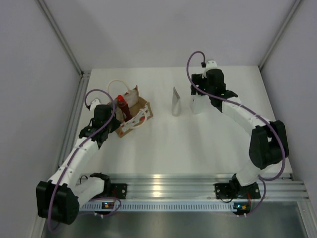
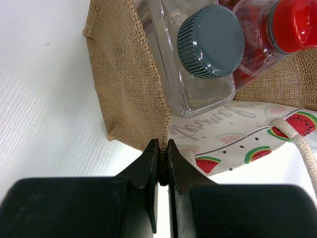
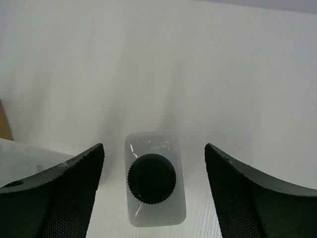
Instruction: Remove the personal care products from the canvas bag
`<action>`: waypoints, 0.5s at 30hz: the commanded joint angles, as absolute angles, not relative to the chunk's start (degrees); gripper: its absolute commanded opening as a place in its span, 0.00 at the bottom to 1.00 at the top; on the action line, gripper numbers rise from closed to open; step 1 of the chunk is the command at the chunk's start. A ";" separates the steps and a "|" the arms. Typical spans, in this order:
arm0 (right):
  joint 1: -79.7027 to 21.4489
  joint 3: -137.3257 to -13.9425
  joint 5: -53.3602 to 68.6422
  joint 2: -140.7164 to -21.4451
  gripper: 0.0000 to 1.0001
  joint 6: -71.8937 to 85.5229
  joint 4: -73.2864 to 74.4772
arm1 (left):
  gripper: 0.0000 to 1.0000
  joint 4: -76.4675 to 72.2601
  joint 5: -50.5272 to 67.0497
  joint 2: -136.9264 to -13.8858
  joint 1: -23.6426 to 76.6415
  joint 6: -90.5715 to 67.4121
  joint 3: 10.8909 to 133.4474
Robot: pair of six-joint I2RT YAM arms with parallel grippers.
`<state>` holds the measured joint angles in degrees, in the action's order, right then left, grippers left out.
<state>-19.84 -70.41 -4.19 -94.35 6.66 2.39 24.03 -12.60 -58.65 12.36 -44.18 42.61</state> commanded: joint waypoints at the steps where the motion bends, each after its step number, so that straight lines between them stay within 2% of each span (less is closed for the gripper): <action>1: -22.93 -76.02 -9.30 -88.17 0.80 5.46 2.63 | 0.00 24.35 -10.11 -58.01 12.48 -44.38 42.45; 7: -32.15 -78.40 -18.63 -83.94 0.79 4.12 3.70 | 0.00 24.35 -10.99 -57.48 12.48 -45.00 42.10; 11: -41.20 -77.87 -16.87 -84.98 0.79 1.59 -2.10 | 0.00 24.35 -11.51 -57.04 12.48 -45.61 42.01; 15: -47.54 -84.44 -9.44 -91.04 0.76 2.63 -1.41 | 0.00 24.35 -12.04 -56.43 12.48 -46.84 41.75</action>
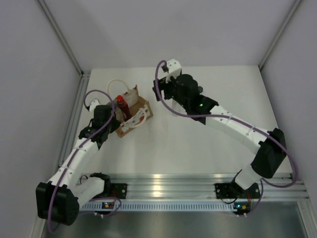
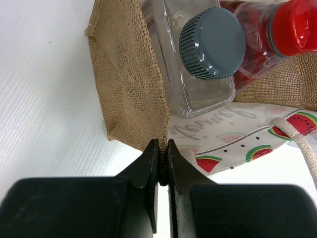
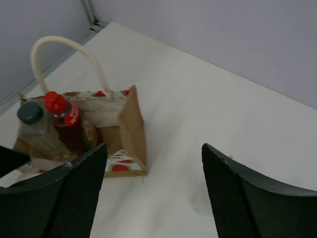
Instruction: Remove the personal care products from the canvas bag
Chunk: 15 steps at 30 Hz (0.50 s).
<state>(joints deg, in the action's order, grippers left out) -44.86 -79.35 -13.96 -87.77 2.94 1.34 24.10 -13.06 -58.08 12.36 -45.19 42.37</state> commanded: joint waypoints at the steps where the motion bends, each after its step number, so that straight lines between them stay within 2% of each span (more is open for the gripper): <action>1: -48.16 -85.68 -7.75 -93.66 0.73 3.94 -1.41 | 0.00 24.43 -12.30 -56.08 12.48 -47.11 41.57; 6: -52.90 -94.20 -2.91 -102.03 0.72 2.55 -2.72 | 0.00 24.35 -13.62 -54.76 12.48 -48.95 39.91; 15: -54.84 -107.13 1.39 -116.71 0.67 3.34 -2.81 | 0.00 24.35 -14.41 -54.49 12.48 -48.61 39.90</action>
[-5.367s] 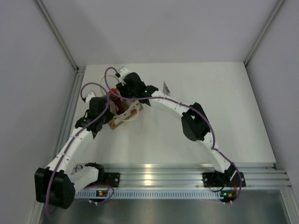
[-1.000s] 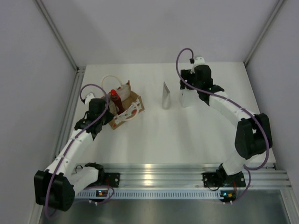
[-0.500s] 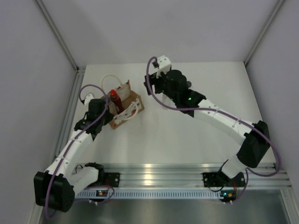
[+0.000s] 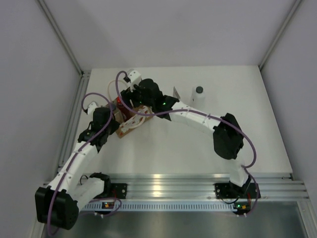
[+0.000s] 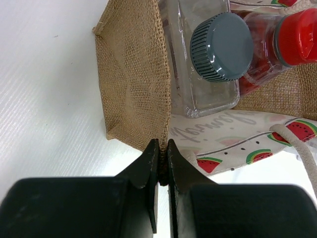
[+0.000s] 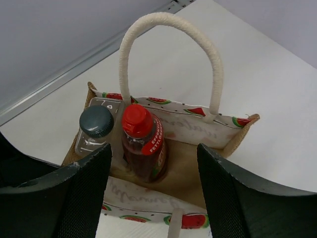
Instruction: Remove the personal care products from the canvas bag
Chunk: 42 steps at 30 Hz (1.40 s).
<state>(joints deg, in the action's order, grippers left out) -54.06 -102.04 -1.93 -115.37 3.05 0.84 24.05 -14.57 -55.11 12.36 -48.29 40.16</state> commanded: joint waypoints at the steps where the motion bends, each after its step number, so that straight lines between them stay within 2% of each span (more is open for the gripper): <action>1: -54.84 -107.57 1.67 -118.02 0.67 3.43 -2.81 | 0.00 24.35 -14.24 -54.75 12.48 -48.17 40.16; 10: -55.46 -114.60 0.36 -125.76 0.67 1.93 -0.97 | 0.00 24.34 -13.97 -55.63 12.48 -48.16 40.61; 16: -55.46 -121.37 -3.43 -131.74 0.60 1.32 2.02 | 0.00 24.35 -13.71 -56.07 12.48 -48.52 40.61; 27: -55.72 -121.03 -1.32 -133.86 0.56 1.76 2.20 | 0.00 24.26 -14.06 -55.72 12.48 -48.43 40.61; 42: -55.72 -120.50 -3.16 -136.93 0.55 2.29 2.29 | 0.00 24.26 -14.24 -55.46 12.48 -48.16 41.13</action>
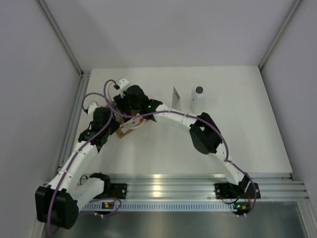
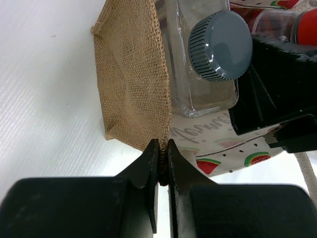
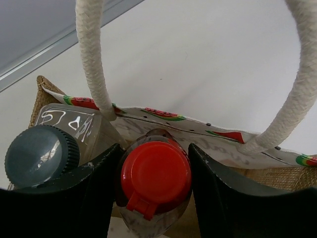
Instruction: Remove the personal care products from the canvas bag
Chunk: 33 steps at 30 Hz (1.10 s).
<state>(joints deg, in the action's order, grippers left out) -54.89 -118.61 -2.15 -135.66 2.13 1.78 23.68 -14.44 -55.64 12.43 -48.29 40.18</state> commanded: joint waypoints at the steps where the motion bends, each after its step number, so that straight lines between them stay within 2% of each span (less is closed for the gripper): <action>1: -55.72 -120.67 -3.16 -137.19 0.56 2.37 2.29 | 0.00 24.34 -14.24 -55.46 12.48 -48.08 41.22; 14: -55.28 -122.08 -2.99 -139.66 0.55 2.90 2.20 | 0.00 24.35 -14.33 -55.02 12.39 -47.37 40.96; 17: -55.28 -121.91 -2.73 -139.75 0.52 3.08 1.94 | 0.00 24.35 -14.24 -54.76 12.48 -47.37 41.04; 20: -55.28 -120.59 -2.29 -138.96 0.40 2.73 0.53 | 0.00 24.35 -14.24 -54.58 12.48 -47.37 41.04; 22: -55.37 -118.75 -1.59 -138.08 0.26 2.11 -1.92 | 0.00 24.35 -14.15 -54.49 12.48 -47.37 40.96; 26: -55.28 -114.62 -1.58 -134.75 0.16 1.50 -7.37 | 0.00 24.43 -14.15 -54.58 12.48 -47.11 40.87; 28: -55.37 -112.34 -1.67 -133.60 0.01 1.06 -10.71 | 0.00 24.43 -14.15 -54.67 12.48 -47.02 40.87; 33: -55.28 -109.43 -2.37 -129.64 0.00 0.88 -15.03 | 0.00 24.43 -14.06 -54.49 12.48 -46.93 40.87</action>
